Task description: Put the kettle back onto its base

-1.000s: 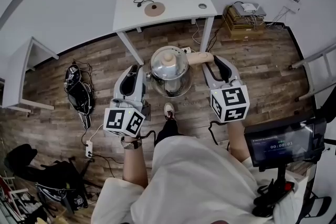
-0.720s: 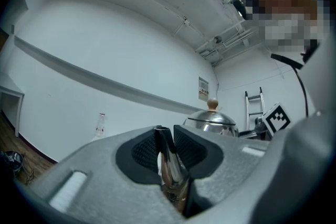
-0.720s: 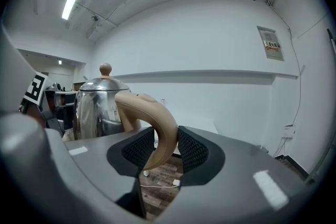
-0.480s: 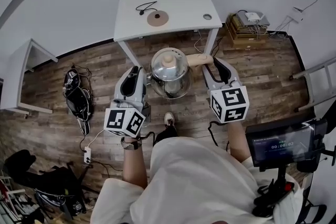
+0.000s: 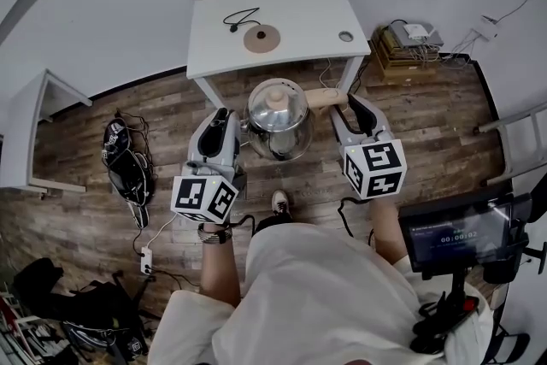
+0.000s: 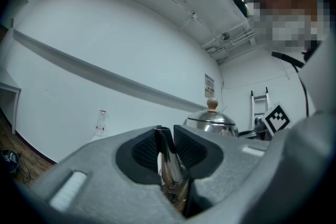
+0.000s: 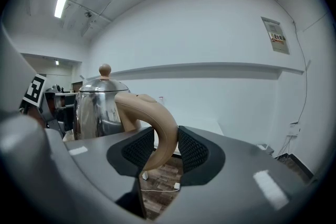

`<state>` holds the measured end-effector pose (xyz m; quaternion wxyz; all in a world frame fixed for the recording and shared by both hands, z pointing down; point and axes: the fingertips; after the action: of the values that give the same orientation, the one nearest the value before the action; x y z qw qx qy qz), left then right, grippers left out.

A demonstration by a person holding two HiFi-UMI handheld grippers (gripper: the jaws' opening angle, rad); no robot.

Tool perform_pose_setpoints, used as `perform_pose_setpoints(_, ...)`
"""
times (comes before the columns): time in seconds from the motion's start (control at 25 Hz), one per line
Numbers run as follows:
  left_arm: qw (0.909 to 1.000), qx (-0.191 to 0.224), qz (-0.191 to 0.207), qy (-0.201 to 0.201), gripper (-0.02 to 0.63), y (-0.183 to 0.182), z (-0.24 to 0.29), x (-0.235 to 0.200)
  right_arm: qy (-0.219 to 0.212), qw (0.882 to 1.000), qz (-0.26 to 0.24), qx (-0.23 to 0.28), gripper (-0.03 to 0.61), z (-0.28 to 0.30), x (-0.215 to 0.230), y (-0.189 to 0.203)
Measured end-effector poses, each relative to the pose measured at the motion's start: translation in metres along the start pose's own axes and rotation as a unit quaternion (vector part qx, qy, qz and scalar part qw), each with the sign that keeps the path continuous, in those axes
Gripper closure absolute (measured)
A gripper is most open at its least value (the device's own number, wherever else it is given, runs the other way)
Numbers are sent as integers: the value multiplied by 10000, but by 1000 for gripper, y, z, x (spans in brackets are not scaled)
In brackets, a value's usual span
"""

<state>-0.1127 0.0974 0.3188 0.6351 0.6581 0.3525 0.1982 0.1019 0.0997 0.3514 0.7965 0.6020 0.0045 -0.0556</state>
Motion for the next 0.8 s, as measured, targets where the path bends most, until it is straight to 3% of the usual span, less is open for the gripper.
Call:
perform_pose_setpoints(0.52,9997,-128,-128,152,537,3,41,-89,187,9996,95,-194,433,87,-24,-10)
perform_pose_setpoints(0.8,9992,-226,-258,192,538,10,76,-170,254,9990,117,-354,433,164,-48,-16)
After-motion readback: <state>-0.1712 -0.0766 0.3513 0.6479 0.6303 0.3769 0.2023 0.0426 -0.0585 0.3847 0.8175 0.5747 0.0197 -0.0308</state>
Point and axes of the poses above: the fingertips, and each gripper's own axes: z forward along the fingers, x to its right, y out of its underside, and after that the axes turned 13 degrees about y, right-handed
